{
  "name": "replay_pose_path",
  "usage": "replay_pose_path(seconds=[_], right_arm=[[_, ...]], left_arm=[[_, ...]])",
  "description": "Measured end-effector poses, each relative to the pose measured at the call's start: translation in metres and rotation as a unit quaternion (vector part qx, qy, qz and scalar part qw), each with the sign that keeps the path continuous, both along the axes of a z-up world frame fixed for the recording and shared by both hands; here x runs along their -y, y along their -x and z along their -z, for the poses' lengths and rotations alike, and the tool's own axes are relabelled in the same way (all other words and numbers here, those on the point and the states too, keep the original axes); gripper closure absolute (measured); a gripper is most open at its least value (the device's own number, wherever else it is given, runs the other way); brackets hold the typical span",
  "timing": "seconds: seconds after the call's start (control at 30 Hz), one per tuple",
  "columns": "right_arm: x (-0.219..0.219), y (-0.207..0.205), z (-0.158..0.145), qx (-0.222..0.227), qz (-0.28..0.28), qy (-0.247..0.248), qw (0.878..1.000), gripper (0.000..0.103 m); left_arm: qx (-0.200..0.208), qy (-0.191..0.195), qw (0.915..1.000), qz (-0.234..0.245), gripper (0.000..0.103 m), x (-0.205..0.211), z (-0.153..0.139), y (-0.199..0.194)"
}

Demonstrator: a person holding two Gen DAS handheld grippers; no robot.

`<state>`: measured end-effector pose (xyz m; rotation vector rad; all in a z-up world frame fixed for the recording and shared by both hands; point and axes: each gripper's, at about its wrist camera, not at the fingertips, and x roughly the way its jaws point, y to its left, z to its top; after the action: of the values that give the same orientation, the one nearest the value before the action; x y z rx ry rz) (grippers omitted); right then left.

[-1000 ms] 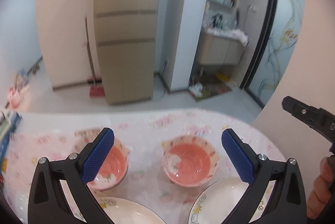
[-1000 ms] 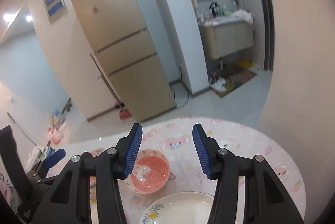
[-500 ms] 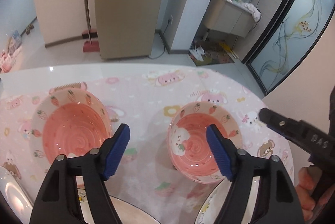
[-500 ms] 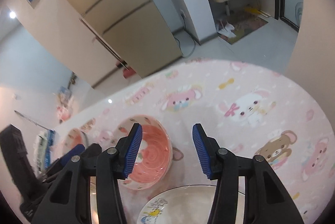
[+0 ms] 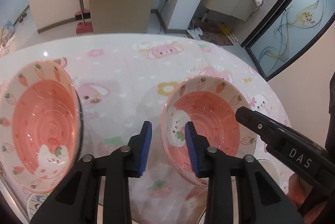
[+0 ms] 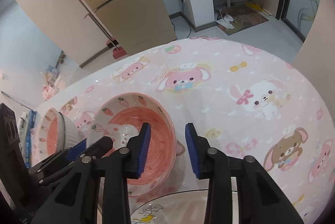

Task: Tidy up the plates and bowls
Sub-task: 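Grasp a pink bowl rim with the left gripper while the right gripper grasps another pink bowl, then lift the pink bowl with the left gripper while the right gripper lifts its bowl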

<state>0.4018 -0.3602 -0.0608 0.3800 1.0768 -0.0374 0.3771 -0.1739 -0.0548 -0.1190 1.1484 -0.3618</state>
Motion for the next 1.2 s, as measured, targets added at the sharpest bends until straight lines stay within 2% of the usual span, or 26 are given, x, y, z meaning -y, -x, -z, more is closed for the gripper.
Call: replay_pose_path(seconds=[0.2, 0.33, 0.5, 0.73, 1.2], right_arm=[[-0.005, -0.006, 0.011, -0.021, -0.008, 0.007, 1.0, 0.082], [-0.008, -0.009, 0.017, -0.029, -0.01, 0.012, 0.999, 0.086], [-0.007, -0.014, 0.026, -0.04, -0.011, 0.011, 0.999, 0.092], [-0.009, -0.017, 0.038, -0.047, -0.012, -0.002, 0.999, 0.093], [-0.013, -0.014, 0.022, -0.039, -0.01, 0.004, 0.999, 0.093]], left_arm=[[-0.011, 0.004, 0.9999, -0.006, 0.08, -0.002, 0.007, -0.003], [-0.022, 0.013, 0.9997, -0.004, 0.092, -0.001, 0.012, -0.005], [-0.018, 0.01, 0.9998, -0.007, 0.093, 0.0, 0.014, -0.003], [-0.026, 0.018, 0.9995, -0.008, 0.093, -0.001, 0.021, -0.004], [-0.026, 0.017, 0.9995, -0.011, 0.093, -0.002, 0.015, -0.004]])
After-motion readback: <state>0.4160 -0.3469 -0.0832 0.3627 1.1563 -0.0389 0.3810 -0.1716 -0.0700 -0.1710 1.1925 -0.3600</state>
